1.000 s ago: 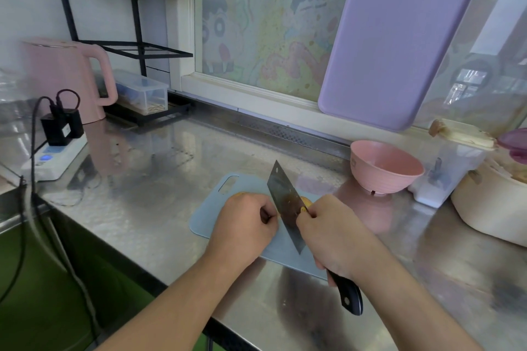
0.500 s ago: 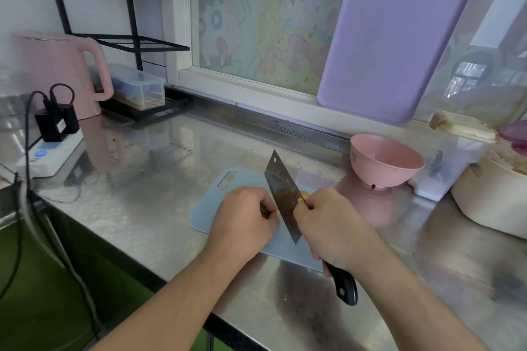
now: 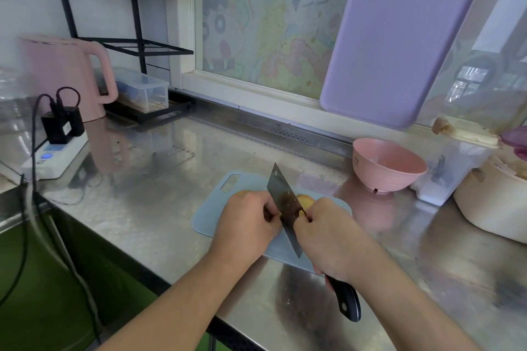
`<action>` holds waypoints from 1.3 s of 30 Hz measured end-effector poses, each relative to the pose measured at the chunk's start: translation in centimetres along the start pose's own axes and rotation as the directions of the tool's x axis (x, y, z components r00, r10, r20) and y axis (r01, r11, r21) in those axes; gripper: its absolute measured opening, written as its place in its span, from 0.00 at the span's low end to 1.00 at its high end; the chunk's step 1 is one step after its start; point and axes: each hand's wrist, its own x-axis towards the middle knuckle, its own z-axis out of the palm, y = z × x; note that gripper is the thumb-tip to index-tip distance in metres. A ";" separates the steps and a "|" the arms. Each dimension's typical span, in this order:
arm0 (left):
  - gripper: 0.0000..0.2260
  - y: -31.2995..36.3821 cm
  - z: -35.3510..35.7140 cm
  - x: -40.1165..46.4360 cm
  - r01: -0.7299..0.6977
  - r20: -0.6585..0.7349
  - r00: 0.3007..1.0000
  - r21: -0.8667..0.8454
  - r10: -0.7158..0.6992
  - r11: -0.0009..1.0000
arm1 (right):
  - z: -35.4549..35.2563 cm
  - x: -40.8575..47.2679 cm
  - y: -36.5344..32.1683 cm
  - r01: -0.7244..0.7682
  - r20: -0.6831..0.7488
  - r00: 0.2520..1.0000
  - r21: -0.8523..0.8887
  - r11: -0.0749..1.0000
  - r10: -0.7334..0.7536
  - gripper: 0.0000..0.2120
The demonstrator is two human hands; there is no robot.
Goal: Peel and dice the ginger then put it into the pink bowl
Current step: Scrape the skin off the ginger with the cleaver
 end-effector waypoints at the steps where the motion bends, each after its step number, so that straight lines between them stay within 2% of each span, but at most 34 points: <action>1: 0.04 0.0 0.0 0.0 0.003 -0.002 1.000 0.002 -0.003 1.000 | -0.1 0.0 0.0 -0.004 0.008 1.000 -0.004 1.000 0.004 0.16; 7: 0.04 0.0 -0.2 0.0 0.002 0.005 1.000 -0.001 -0.002 1.000 | -0.5 -0.3 -0.2 -0.019 0.044 0.999 -0.023 1.000 0.020 0.16; 16: 0.06 0.0 0.0 -0.1 0.032 0.047 0.999 -0.081 -0.028 0.996 | -1.4 -0.5 0.3 -0.052 -0.047 0.997 0.051 0.997 0.055 0.16; 20: 0.05 0.1 0.0 -0.1 0.000 0.021 1.000 -0.039 0.001 0.999 | -1.6 -0.9 0.0 -0.064 -0.038 0.997 0.148 0.987 0.070 0.11; 24: 0.03 0.4 0.0 -0.2 -0.046 0.008 0.999 0.092 0.046 0.995 | -1.4 -0.9 -0.2 -0.025 -0.048 0.998 0.059 0.998 0.028 0.16; 39: 0.05 0.6 -0.2 -0.2 -0.031 0.002 1.000 0.103 0.031 0.994 | -0.7 -0.4 -0.2 -0.017 -0.032 0.999 0.015 1.000 0.018 0.17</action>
